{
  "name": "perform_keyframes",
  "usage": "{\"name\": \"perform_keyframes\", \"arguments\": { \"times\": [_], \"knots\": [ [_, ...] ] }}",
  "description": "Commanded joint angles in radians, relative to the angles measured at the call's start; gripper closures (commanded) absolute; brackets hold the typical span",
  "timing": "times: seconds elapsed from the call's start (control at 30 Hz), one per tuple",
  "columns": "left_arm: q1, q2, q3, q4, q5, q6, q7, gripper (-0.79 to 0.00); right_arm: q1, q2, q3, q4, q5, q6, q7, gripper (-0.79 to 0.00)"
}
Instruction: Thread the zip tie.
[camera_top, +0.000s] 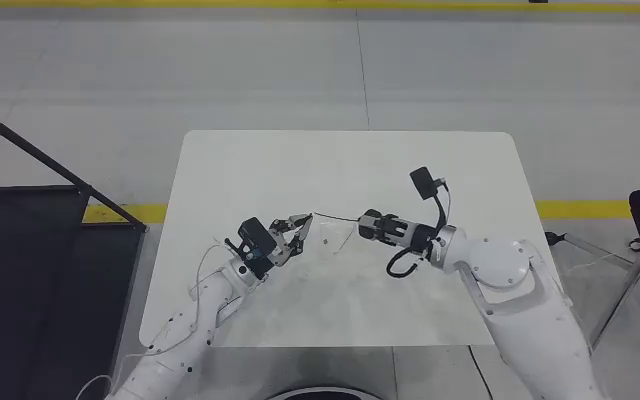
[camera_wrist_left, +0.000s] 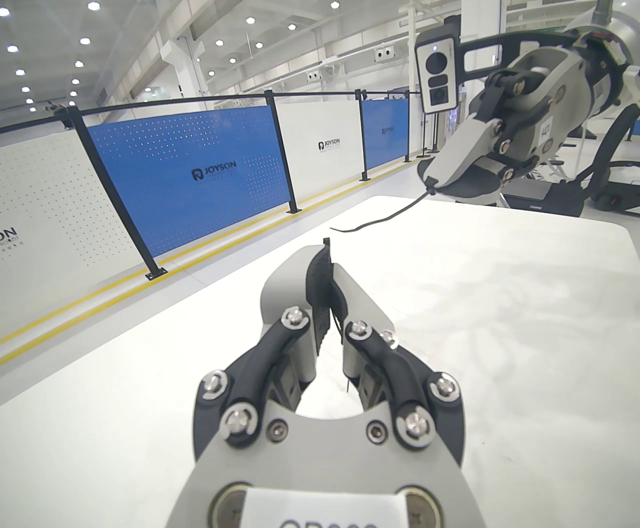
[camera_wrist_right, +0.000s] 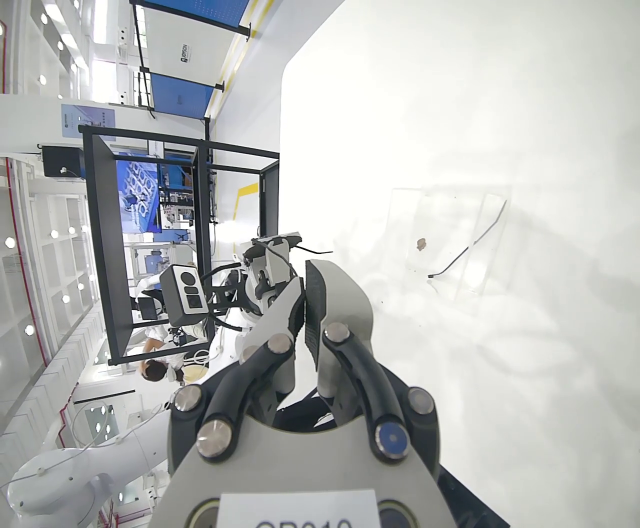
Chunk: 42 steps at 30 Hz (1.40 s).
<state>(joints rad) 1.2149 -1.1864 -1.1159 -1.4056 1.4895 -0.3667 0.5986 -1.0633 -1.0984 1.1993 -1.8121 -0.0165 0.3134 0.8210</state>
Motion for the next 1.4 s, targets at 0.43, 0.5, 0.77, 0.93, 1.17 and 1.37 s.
{"name": "perform_keyframes", "arguments": {
  "times": [0.43,0.5,0.77,0.93,1.17,1.37],
  "knots": [
    [0.0,0.0,0.0,0.0,0.0,0.0,0.0,0.0,0.012,0.0,-0.014,0.006,-0.006,0.012,0.0,0.0],
    [0.0,0.0,0.0,0.0,0.0,0.0,0.0,0.0,0.014,0.0,-0.015,0.008,-0.003,0.012,-0.002,0.0],
    [0.0,0.0,0.0,0.0,0.0,0.0,0.0,0.0,0.019,0.0,-0.019,0.011,0.0,0.015,-0.003,0.0],
    [0.0,0.0,0.0,0.0,0.0,0.0,0.0,0.0,0.021,0.0,-0.021,0.012,-0.002,0.016,-0.002,0.0],
    [0.0,0.0,0.0,0.0,0.0,0.0,0.0,0.0,0.023,0.0,-0.025,0.012,0.0,0.02,-0.004,0.0],
    [0.0,0.0,0.0,0.0,0.0,0.0,0.0,0.0,0.029,-0.002,-0.032,0.016,0.003,0.023,-0.012,0.0]
  ]
}}
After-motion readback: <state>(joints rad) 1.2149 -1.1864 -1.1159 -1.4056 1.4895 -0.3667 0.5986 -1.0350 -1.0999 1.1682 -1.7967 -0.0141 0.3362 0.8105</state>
